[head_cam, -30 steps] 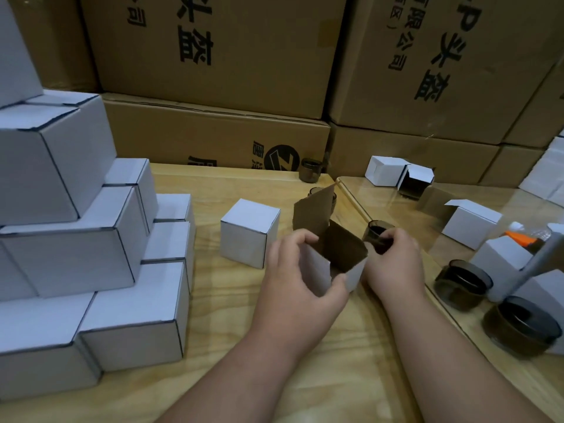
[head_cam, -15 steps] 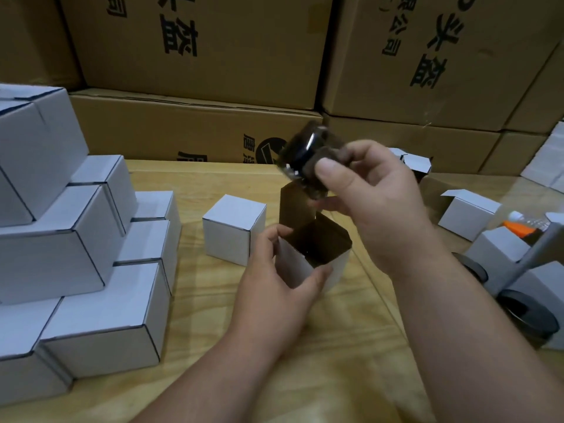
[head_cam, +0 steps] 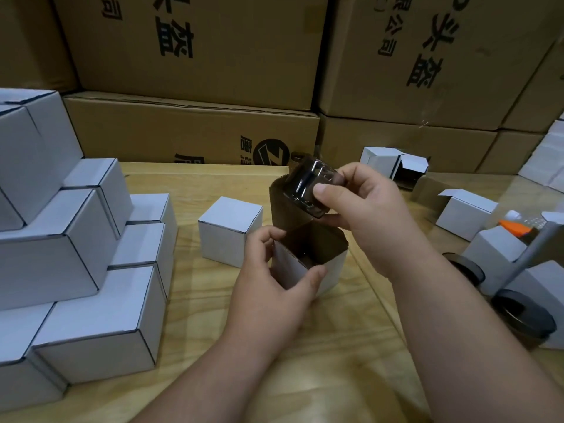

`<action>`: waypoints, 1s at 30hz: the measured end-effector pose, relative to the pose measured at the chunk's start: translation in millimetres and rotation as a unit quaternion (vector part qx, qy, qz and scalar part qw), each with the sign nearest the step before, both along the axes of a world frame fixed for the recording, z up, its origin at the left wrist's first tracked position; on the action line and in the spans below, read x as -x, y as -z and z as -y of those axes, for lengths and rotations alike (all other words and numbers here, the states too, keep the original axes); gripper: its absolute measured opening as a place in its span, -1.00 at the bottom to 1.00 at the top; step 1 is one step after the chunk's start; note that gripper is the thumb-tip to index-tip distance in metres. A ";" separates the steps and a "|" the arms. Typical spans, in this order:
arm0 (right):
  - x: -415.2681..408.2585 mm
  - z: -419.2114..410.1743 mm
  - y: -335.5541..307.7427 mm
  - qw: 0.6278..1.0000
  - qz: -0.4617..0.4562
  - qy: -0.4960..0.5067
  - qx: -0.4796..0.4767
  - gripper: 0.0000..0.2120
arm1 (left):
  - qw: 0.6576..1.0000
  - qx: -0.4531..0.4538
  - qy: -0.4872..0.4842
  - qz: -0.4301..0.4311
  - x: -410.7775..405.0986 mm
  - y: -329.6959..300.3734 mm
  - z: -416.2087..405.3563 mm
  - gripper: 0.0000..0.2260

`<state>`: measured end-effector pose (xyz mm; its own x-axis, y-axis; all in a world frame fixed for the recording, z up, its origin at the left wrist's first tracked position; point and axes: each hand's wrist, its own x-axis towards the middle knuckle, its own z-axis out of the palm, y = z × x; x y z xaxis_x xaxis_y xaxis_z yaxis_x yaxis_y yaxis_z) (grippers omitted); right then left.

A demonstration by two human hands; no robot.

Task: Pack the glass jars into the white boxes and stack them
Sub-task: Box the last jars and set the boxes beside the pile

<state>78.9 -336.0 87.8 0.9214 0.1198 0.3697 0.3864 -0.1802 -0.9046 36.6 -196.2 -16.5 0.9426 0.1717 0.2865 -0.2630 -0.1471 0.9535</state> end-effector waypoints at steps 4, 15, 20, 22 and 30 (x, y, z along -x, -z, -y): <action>-5.6 9.2 1.4 0.999 -0.023 0.036 0.020 -0.82 | 1.000 0.006 0.003 -0.001 0.5 0.3 0.2 -0.41; -0.8 17.7 -2.3 0.961 -0.046 0.031 0.269 -0.82 | 0.998 0.046 0.032 0.012 -3.3 0.6 -2.7 -0.35; 1.1 12.7 -1.0 0.937 -0.037 -0.006 0.347 -0.83 | 0.998 0.043 0.053 0.001 -3.5 0.3 -3.1 -0.27; 0.0 11.3 0.3 0.927 -0.029 -0.014 0.375 -0.84 | 0.998 0.042 0.054 -0.001 -2.8 0.0 -3.4 -0.26; -2.6 7.2 6.6 0.898 -0.031 -0.023 0.438 -0.81 | 0.998 0.046 0.031 -0.010 -2.0 1.5 -2.6 -0.29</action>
